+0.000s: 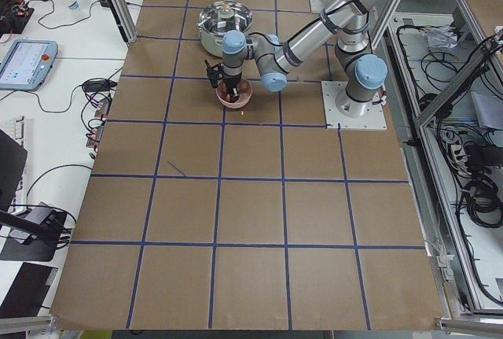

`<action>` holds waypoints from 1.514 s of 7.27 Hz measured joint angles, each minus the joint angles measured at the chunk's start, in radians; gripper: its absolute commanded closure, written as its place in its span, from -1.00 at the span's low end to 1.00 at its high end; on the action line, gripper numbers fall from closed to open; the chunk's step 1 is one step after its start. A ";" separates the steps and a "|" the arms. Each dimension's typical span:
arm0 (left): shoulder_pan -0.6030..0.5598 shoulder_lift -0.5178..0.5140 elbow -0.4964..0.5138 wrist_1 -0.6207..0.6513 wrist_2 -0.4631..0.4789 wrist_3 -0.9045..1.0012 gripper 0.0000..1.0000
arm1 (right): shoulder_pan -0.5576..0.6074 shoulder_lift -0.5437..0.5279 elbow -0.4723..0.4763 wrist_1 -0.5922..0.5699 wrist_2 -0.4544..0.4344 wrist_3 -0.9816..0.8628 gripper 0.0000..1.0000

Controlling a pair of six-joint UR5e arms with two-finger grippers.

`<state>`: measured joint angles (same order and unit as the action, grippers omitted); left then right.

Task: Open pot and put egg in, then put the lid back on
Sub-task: 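Lower the left gripper into the bowl and close it on the egg, then lift the egg out of the pink bowl with the left gripper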

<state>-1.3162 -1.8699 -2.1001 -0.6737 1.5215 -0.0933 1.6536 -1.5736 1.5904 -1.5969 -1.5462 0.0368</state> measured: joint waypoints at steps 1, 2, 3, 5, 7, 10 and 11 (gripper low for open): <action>0.000 0.000 0.000 -0.001 0.000 0.001 -0.10 | 0.000 0.000 0.000 0.000 0.000 0.000 -0.98; 0.000 -0.001 0.000 -0.001 0.000 0.001 -0.10 | 0.000 0.000 0.000 0.000 0.000 0.000 -0.98; 0.000 0.000 0.000 -0.002 0.000 0.001 -0.10 | 0.000 0.000 0.000 0.000 0.000 0.001 -0.98; 0.000 0.000 0.000 -0.003 0.000 0.001 -0.10 | -0.001 0.000 0.000 0.000 0.000 0.001 -0.98; 0.000 0.000 -0.001 -0.003 0.000 0.002 -0.10 | -0.001 0.000 0.000 0.000 0.000 0.000 -0.98; 0.000 0.000 -0.001 -0.003 0.000 0.002 0.51 | 0.000 0.000 0.000 0.000 0.000 0.000 -0.98; 0.000 0.000 -0.001 -0.004 0.000 0.004 0.62 | -0.001 0.000 0.000 0.000 0.000 0.000 -0.98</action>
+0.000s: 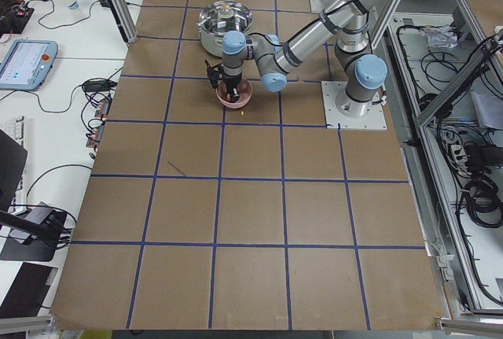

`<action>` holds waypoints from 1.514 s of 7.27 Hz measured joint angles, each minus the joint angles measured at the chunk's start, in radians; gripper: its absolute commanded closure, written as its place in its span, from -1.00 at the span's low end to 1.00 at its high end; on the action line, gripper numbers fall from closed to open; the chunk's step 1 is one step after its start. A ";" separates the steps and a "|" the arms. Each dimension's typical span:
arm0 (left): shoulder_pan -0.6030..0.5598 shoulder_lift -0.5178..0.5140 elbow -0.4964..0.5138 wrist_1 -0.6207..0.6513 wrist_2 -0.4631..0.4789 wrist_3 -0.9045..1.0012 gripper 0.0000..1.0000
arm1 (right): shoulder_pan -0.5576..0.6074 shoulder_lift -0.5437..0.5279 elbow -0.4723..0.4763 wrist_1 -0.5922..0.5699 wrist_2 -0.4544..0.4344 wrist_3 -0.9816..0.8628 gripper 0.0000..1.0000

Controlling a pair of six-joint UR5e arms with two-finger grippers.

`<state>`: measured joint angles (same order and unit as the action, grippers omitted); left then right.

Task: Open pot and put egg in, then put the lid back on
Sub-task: 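Lift the egg out of the pink bowl with the left gripper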

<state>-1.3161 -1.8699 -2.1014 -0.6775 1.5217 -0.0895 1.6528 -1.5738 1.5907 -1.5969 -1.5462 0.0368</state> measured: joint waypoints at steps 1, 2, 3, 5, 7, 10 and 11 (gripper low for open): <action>0.000 0.000 0.002 0.000 0.000 0.003 0.66 | 0.000 0.000 0.000 0.000 0.000 0.000 -0.98; 0.000 0.000 0.005 0.001 0.001 0.007 0.68 | -0.001 0.000 0.000 0.000 0.000 0.000 -0.98; 0.000 0.002 0.006 0.001 0.001 0.010 0.68 | -0.001 0.000 0.000 0.000 0.000 0.000 -0.98; -0.001 0.013 0.008 -0.007 0.001 0.011 0.70 | -0.001 0.000 0.000 0.000 0.000 0.000 -0.98; -0.004 0.033 0.013 -0.030 0.000 0.010 0.70 | -0.001 0.000 0.000 0.000 0.000 0.000 -0.98; -0.022 0.084 0.085 -0.169 -0.005 0.010 0.70 | -0.001 0.000 0.000 0.000 0.000 0.000 -0.98; -0.032 0.101 0.116 -0.220 -0.007 0.009 0.70 | -0.001 0.000 0.000 0.000 0.000 0.000 -0.98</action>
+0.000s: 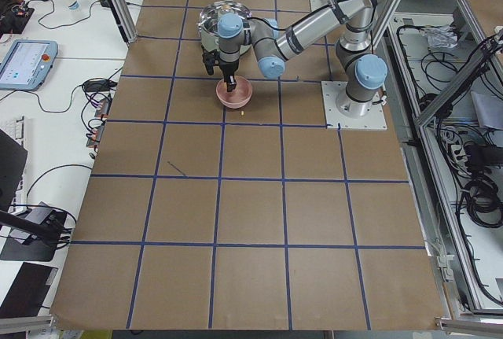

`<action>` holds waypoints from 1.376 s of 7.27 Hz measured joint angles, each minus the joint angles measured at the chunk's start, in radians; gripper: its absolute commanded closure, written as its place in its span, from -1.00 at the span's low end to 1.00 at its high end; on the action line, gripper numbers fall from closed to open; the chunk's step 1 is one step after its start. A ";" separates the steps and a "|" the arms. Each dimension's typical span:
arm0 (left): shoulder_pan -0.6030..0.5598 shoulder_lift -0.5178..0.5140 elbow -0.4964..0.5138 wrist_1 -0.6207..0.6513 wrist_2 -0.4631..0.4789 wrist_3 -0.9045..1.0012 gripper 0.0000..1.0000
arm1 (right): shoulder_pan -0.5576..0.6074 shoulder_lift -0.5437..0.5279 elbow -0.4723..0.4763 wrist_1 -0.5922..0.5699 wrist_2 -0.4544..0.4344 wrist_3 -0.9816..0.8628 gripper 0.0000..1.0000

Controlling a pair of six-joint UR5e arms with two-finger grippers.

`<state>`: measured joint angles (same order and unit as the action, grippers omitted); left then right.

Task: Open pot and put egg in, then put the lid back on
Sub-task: 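Lift the egg out of the pink bowl with the left gripper, then reach the right gripper to the glass lid knob and grasp it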

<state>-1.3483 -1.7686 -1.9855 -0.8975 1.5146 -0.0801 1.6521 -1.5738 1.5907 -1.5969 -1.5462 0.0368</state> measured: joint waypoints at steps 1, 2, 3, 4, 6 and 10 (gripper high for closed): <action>-0.010 0.014 0.033 -0.050 -0.001 -0.001 0.70 | 0.000 0.000 0.000 0.000 0.000 0.000 -0.98; -0.020 0.024 0.063 -0.094 -0.002 -0.001 0.70 | 0.000 0.000 0.000 0.000 0.000 0.000 -0.98; -0.026 0.029 0.083 -0.122 -0.002 -0.002 0.70 | 0.000 0.000 0.000 0.000 0.000 0.000 -0.98; -0.030 0.033 0.092 -0.135 -0.003 -0.004 0.70 | 0.000 0.000 0.000 0.000 0.000 0.000 -0.98; -0.049 0.045 0.107 -0.150 -0.017 -0.010 0.70 | 0.000 0.000 0.000 0.000 0.000 0.000 -0.98; -0.105 0.054 0.197 -0.249 -0.086 -0.026 0.70 | 0.036 0.016 -0.013 -0.020 0.003 0.036 -0.85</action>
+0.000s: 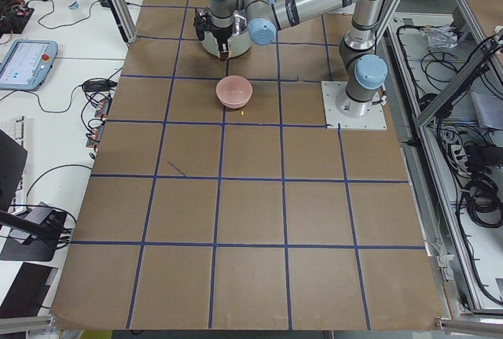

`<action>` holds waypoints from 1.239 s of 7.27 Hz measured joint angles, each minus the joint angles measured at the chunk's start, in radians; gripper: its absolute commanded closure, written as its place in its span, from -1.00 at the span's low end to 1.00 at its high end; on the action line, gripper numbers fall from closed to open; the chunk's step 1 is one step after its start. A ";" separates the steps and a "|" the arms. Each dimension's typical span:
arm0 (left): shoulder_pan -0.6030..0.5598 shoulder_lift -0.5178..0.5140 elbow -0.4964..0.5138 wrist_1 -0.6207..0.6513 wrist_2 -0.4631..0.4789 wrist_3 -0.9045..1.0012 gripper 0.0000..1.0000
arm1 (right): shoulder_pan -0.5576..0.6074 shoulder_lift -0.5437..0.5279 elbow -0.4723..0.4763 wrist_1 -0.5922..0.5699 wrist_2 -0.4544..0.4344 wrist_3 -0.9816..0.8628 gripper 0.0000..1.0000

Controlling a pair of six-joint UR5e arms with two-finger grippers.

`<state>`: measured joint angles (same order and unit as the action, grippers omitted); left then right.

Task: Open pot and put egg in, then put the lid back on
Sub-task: 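Reach the right gripper to the glass lid knob and grasp it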

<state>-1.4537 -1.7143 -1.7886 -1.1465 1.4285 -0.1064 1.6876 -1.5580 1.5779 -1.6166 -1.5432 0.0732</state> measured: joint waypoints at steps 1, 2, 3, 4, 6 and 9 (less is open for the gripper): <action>-0.015 0.000 0.009 -0.004 -0.018 -0.024 0.70 | 0.038 0.022 -0.015 -0.018 0.001 0.033 -0.84; -0.021 0.001 0.013 -0.002 -0.036 -0.041 0.70 | 0.080 0.058 -0.046 -0.037 0.002 0.067 -0.83; -0.022 0.001 0.014 0.000 -0.045 -0.047 0.70 | 0.123 0.105 -0.083 -0.057 0.002 0.104 -0.81; -0.020 0.001 0.015 0.001 -0.047 -0.046 0.70 | 0.160 0.148 -0.108 -0.091 0.002 0.130 -0.81; -0.016 0.001 0.015 0.001 -0.046 -0.045 0.70 | 0.216 0.236 -0.123 -0.186 0.001 0.155 -0.80; -0.013 0.001 0.015 0.001 -0.045 -0.044 0.70 | 0.267 0.345 -0.121 -0.308 0.000 0.210 -0.79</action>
<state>-1.4668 -1.7130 -1.7733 -1.1459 1.3833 -0.1504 1.9545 -1.2129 1.4565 -1.9245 -1.5428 0.2830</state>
